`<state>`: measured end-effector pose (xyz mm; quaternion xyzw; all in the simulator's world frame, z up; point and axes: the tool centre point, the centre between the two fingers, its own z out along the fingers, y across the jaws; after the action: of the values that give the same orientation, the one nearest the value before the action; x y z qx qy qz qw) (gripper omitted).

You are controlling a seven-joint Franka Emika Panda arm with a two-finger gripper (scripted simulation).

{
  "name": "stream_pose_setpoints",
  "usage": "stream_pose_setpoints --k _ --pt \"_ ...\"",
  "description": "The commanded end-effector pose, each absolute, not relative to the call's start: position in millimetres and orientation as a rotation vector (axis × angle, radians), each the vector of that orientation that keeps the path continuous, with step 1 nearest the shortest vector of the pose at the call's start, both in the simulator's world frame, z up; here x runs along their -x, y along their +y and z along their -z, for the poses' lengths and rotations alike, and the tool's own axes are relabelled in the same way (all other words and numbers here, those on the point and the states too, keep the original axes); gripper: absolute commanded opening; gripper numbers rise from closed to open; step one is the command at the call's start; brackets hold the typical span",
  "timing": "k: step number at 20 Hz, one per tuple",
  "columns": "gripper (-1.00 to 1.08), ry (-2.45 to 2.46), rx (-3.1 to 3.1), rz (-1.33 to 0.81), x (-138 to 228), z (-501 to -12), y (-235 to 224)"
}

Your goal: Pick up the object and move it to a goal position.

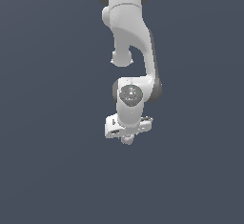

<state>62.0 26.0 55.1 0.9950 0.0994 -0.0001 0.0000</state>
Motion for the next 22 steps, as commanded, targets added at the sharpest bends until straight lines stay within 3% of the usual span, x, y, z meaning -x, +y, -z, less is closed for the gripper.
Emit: stream_pose_setpoints --k 1,12,22 --pt "-1.0 0.312 -3.126 0.0 -62 -55 26" --pt "-1.0 0.312 -3.126 0.0 -48 -56 20" --pt "-1.0 0.312 -3.126 0.0 -3 -58 1"
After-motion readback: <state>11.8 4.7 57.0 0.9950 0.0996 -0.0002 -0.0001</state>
